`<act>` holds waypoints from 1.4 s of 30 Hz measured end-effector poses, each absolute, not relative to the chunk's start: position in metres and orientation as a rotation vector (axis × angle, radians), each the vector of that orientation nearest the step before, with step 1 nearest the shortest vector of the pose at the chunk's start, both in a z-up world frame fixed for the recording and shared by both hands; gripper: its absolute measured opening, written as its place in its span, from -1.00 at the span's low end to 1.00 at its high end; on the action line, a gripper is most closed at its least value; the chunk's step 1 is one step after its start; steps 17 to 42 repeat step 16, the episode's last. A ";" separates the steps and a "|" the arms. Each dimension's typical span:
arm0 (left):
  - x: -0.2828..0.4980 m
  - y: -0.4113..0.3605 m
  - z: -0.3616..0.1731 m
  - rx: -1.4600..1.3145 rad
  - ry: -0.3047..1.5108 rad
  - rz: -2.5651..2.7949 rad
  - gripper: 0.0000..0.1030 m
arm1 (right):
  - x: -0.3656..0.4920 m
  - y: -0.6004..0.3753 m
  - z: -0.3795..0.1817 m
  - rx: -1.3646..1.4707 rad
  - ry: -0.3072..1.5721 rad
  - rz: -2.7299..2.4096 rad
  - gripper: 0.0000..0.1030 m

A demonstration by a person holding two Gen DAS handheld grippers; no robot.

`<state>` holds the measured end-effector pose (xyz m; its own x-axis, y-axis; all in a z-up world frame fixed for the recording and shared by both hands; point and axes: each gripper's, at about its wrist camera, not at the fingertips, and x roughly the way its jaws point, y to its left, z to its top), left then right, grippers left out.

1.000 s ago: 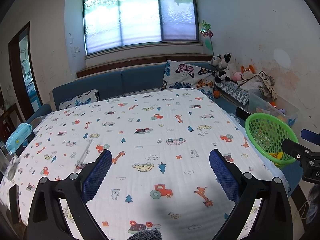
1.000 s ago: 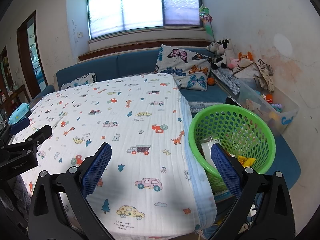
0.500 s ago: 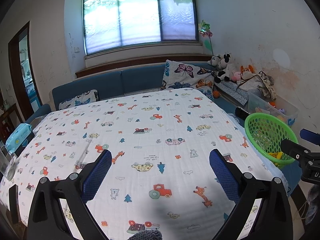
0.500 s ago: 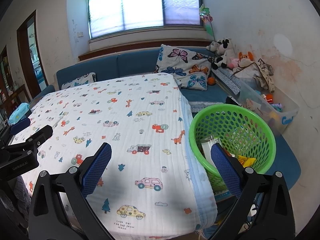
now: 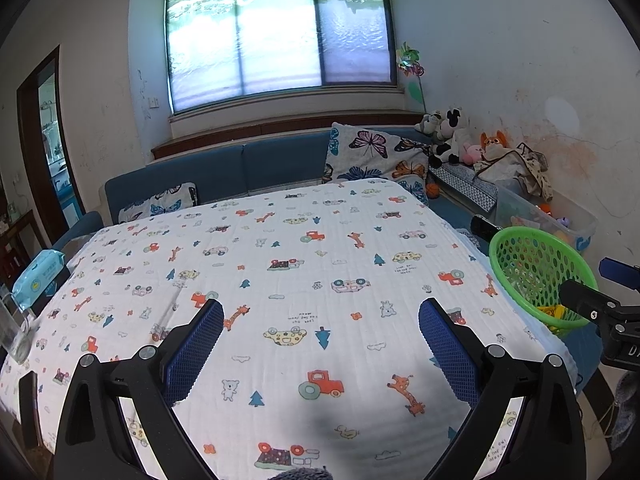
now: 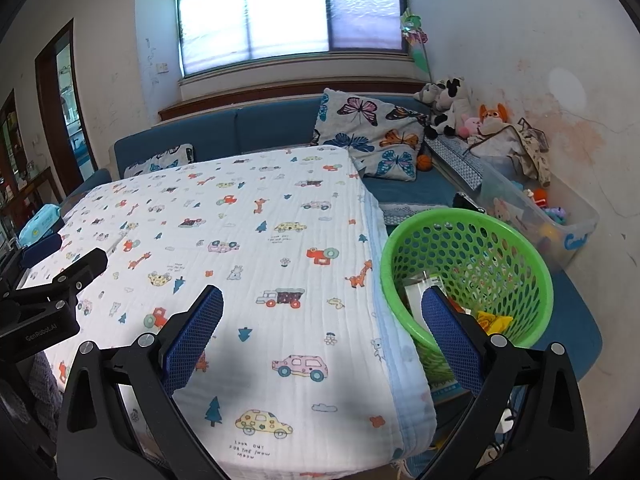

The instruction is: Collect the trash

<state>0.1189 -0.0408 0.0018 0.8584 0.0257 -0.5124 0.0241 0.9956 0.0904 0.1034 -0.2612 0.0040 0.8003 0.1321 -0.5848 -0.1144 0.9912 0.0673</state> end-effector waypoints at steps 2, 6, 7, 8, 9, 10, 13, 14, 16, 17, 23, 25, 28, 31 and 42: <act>0.119 -0.041 0.002 0.099 0.533 0.003 0.84 | 0.103 -0.261 0.004 0.029 0.631 0.133 0.91; 0.119 -0.040 0.002 0.100 0.536 0.001 0.84 | 0.103 -0.261 0.004 0.028 0.630 0.133 0.91; 0.120 -0.041 0.002 0.100 0.537 0.000 0.84 | 0.103 -0.261 0.004 0.028 0.629 0.132 0.91; 0.120 -0.041 0.002 0.100 0.539 -0.003 0.84 | 0.103 -0.261 0.004 0.029 0.629 0.132 0.91; 0.120 -0.040 0.002 0.100 0.541 -0.005 0.84 | 0.103 -0.261 0.004 0.029 0.630 0.133 0.91; 0.120 -0.040 0.002 0.101 0.541 -0.005 0.84 | 0.103 -0.261 0.004 0.029 0.630 0.133 0.91; 0.121 -0.040 0.001 0.101 0.543 -0.007 0.84 | 0.103 -0.261 0.004 0.030 0.631 0.134 0.91; 0.120 -0.041 0.002 0.100 0.542 -0.006 0.84 | 0.104 -0.261 0.003 0.029 0.632 0.135 0.91; 0.121 -0.041 0.002 0.099 0.542 -0.004 0.84 | 0.104 -0.260 0.003 0.028 0.634 0.135 0.91; 0.121 -0.041 0.002 0.099 0.542 -0.004 0.84 | 0.104 -0.260 0.003 0.028 0.634 0.135 0.91; 0.121 -0.041 0.002 0.099 0.542 -0.004 0.84 | 0.104 -0.260 0.003 0.028 0.634 0.135 0.91; 0.121 -0.041 0.002 0.099 0.542 -0.004 0.84 | 0.104 -0.260 0.003 0.028 0.634 0.135 0.91; 0.121 -0.041 0.002 0.099 0.542 -0.004 0.84 | 0.104 -0.260 0.003 0.028 0.634 0.135 0.91; 0.121 -0.041 0.002 0.099 0.542 -0.004 0.84 | 0.104 -0.260 0.003 0.028 0.634 0.135 0.91; 0.121 -0.041 0.002 0.099 0.542 -0.004 0.84 | 0.104 -0.260 0.003 0.028 0.634 0.135 0.91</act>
